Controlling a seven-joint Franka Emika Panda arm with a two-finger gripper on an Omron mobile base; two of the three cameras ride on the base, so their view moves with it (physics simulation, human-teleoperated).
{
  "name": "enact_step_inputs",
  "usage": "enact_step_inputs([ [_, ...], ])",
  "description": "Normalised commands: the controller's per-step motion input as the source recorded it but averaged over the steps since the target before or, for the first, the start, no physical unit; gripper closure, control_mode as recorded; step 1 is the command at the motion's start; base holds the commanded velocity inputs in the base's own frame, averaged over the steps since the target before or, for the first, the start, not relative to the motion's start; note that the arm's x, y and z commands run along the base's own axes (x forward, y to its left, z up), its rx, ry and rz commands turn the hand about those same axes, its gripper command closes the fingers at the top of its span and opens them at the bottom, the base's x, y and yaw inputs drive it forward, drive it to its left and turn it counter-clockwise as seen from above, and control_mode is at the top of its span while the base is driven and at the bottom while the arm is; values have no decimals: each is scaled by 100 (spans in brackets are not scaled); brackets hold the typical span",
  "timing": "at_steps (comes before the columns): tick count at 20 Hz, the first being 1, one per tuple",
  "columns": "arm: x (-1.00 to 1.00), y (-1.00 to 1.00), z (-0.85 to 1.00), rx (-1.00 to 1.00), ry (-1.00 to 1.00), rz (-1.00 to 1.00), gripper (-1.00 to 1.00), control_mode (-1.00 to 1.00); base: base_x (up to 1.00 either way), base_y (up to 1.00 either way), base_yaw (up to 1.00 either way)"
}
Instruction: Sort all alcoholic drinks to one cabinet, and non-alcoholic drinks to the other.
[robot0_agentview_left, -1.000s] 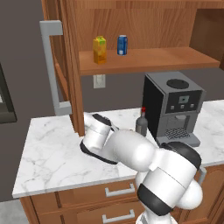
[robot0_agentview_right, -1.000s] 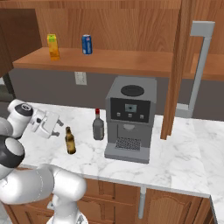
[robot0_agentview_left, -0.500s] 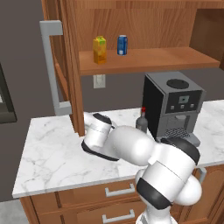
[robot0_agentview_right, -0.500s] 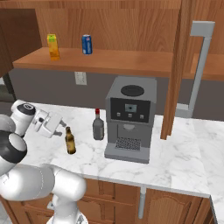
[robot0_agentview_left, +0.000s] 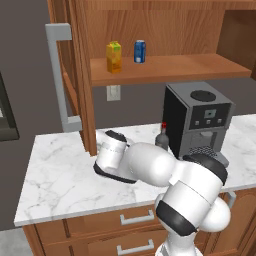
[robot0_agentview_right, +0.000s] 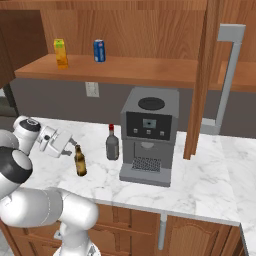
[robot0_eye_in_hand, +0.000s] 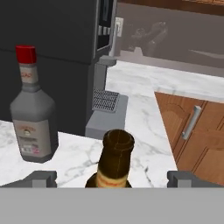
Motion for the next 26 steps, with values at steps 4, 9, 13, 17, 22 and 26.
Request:
enact_step_inputs([
  [4, -11, -5, 0, -3, 0, -2, -100, -100, 0, 0, 0],
  [9, -15, -5, 0, -1, 1, -4, -100, -100, 0, 0, 0],
  [13, -5, -4, 0, 0, 2, -3, -100, -100, 0, 0, 0],
  [17, 0, -2, 0, 0, 2, -3, -100, -100, 0, 0, 0],
  [22, 0, 0, 0, 0, 0, -1, -100, -100, 0, 0, 0],
  [26, 0, 0, 0, -1, 0, -1, -100, -100, 0, 0, 0],
])
